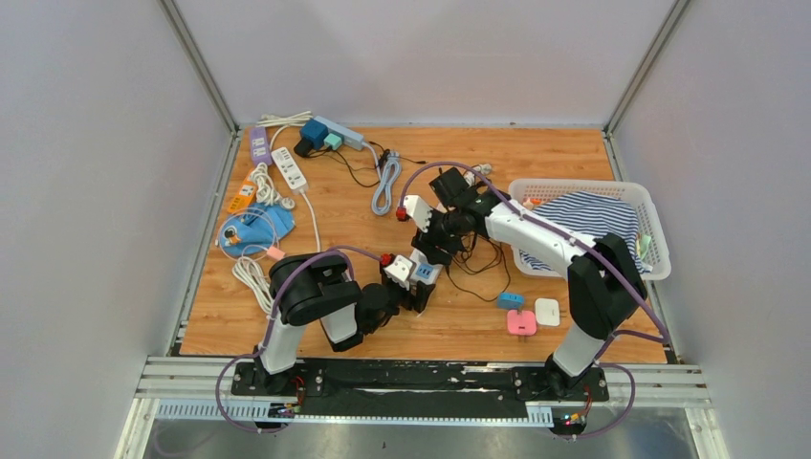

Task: Pull the plug off the socket
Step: Remove the plug from the socket.

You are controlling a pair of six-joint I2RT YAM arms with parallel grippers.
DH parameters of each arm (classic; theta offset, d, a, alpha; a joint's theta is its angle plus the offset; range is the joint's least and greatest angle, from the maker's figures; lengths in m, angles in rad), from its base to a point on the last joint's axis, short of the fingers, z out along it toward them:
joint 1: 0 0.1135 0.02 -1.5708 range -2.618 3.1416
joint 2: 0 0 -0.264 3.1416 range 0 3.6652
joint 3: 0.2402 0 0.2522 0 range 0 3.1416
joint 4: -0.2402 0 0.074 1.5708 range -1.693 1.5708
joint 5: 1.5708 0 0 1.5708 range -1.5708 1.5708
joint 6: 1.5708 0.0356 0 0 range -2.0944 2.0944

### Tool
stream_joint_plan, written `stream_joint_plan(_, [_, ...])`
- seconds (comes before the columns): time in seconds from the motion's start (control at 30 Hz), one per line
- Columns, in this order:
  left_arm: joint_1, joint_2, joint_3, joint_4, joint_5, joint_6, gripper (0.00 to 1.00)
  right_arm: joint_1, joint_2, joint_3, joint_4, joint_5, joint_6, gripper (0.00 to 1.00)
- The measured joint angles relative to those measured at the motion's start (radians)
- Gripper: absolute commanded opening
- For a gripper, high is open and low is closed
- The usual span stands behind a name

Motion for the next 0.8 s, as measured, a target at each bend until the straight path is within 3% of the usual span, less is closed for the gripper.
stream_joint_plan(0.3, [0.000,0.000,0.001,0.000,0.006,-0.006,0.00,-0.012,0.000,0.000,-0.003,-0.035,0.000,0.00])
stream_joint_plan(0.57, [0.000,0.000,-0.001,0.000,-0.017,-0.003,0.00,0.066,0.000,0.000,0.016,0.068,-0.013,0.00])
stream_joint_plan(0.8, [0.000,0.000,-0.001,0.000,-0.018,-0.002,0.00,0.060,-0.002,0.000,0.015,0.069,-0.024,0.00])
